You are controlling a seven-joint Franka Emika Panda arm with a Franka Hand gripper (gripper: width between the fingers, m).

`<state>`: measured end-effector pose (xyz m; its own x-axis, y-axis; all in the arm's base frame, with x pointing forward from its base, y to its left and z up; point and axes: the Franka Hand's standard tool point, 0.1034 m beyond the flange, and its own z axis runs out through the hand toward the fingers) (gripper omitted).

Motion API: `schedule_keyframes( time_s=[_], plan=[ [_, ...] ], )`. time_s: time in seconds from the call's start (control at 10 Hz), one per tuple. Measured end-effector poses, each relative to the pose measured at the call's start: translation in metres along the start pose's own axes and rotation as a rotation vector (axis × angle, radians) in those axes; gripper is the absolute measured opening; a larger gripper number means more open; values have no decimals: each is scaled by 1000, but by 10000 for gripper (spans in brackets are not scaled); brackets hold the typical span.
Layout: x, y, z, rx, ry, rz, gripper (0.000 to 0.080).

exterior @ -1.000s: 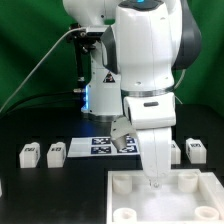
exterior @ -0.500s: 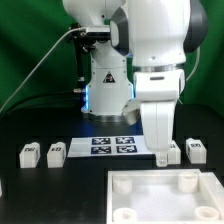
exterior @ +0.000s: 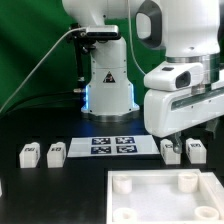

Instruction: Assemble one leg

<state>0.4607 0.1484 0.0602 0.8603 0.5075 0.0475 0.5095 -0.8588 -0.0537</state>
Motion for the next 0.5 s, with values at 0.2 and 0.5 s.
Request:
schedule_keyframes(
  time_s=[0.2,0.5],
  plan=[
    [0,0,0,12,1,153,649],
    [-2,-19,7,49,-23,542,649]
  ],
)
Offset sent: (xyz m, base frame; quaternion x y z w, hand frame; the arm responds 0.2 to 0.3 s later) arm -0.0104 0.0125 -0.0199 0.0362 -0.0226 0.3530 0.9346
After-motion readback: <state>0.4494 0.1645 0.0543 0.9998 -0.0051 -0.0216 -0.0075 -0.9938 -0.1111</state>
